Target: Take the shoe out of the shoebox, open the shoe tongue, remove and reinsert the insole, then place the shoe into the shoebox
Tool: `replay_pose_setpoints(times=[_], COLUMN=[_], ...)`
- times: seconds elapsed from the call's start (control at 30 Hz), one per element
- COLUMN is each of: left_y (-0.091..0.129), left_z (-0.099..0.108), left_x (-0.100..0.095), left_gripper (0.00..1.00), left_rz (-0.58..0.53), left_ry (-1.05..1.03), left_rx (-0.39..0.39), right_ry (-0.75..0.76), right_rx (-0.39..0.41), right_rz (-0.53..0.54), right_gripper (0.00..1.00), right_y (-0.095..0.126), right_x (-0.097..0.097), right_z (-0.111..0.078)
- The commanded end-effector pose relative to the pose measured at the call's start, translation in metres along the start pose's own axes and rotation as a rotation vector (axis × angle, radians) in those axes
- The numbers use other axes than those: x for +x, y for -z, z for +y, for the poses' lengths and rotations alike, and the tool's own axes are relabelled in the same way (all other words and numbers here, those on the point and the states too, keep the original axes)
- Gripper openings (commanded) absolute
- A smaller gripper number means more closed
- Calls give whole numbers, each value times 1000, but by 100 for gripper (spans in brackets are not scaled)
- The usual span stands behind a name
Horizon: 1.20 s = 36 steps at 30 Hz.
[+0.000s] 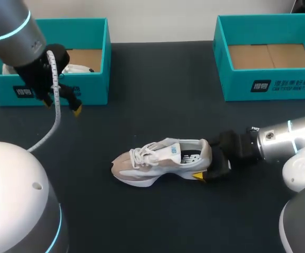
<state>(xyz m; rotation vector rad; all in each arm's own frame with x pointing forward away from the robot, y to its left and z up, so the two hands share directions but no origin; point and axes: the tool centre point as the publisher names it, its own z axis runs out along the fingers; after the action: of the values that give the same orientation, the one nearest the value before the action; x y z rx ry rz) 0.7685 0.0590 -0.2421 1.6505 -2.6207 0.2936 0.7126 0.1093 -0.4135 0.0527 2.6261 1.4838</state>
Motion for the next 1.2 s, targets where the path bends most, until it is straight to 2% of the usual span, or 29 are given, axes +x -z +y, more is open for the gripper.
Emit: replay_pose_setpoints(times=[0.03,0.1,0.27,0.63,0.83,1.2], left_y=[-1,-3,-12,-30,-37,-64], left_z=[7,5,-4,-33,-43,-62], left_x=[1,8,34,92,126,185], left_gripper=[100,100,100,100,100,100], left_rz=[-1,-30,-42,-21,-83,-119], left_ry=[-3,78,187,262,302,394], left_rx=[17,62,98,61,44,23], right_ry=[0,0,0,0,0,0], right_rx=[2,2,2,2,2,2], right_rz=[-3,-3,-3,-3,-3,-3], right_gripper=[0,0,0,0,0,0], right_y=[0,0,0,0,0,0], right_x=[1,1,1,1,1,1], right_z=[1,1,1,1,1,1])
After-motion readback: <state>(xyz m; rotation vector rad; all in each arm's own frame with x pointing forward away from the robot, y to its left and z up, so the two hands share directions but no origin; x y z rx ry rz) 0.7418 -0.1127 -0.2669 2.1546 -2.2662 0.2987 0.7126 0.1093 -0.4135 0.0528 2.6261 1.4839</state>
